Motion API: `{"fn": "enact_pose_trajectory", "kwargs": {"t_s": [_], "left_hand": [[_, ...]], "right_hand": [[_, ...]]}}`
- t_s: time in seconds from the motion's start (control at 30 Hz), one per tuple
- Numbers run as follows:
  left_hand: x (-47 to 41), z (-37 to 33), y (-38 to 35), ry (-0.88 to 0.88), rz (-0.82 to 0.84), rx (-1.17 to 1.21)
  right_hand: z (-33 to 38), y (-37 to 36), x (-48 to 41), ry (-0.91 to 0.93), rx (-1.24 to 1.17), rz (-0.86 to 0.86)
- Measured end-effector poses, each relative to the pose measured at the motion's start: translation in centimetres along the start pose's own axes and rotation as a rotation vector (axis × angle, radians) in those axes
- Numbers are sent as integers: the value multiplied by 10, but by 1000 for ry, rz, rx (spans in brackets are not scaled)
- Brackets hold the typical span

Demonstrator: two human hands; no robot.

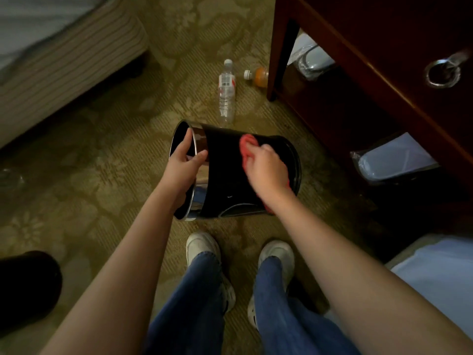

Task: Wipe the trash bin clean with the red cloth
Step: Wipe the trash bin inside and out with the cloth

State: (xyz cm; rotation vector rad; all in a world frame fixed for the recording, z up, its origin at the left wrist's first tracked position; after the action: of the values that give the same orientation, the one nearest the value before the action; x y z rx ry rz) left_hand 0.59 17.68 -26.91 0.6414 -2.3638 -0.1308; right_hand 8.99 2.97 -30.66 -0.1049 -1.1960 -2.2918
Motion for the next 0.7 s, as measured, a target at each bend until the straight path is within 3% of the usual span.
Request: {"fn": "enact_pose_trajectory", "kwargs": {"t_s": [0.1, 0.17, 0.37, 0.47, 0.53, 0.7], "left_hand": [[7, 0, 0, 15, 22, -16], [9, -2, -3, 8, 16, -32], [6, 0, -1, -1, -37, 47], [9, 1, 3, -21, -28, 24], [12, -2, 4, -33, -33, 10], [19, -11, -8, -17, -4, -8]], "right_hand": [[-32, 5, -7, -200, 79, 9], [-28, 6, -8, -232, 118, 7], [66, -14, 11, 253, -6, -46], [58, -16, 14, 302, -72, -55], [26, -14, 11, 236, -36, -76], [-53, 1, 7, -175, 121, -63]]}}
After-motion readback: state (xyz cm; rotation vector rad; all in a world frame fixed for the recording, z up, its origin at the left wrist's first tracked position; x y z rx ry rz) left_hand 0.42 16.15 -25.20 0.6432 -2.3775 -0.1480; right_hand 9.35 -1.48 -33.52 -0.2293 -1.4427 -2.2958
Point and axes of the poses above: each hand's wrist, its own x-axis away from the middle knuckle, its own y-axis out of the back of the hand, z = x × y, the point moved 3 cm from there along -x, towards the middle knuckle, and after that the axes turned 2 degrees about -x, right-handed, at the moved point
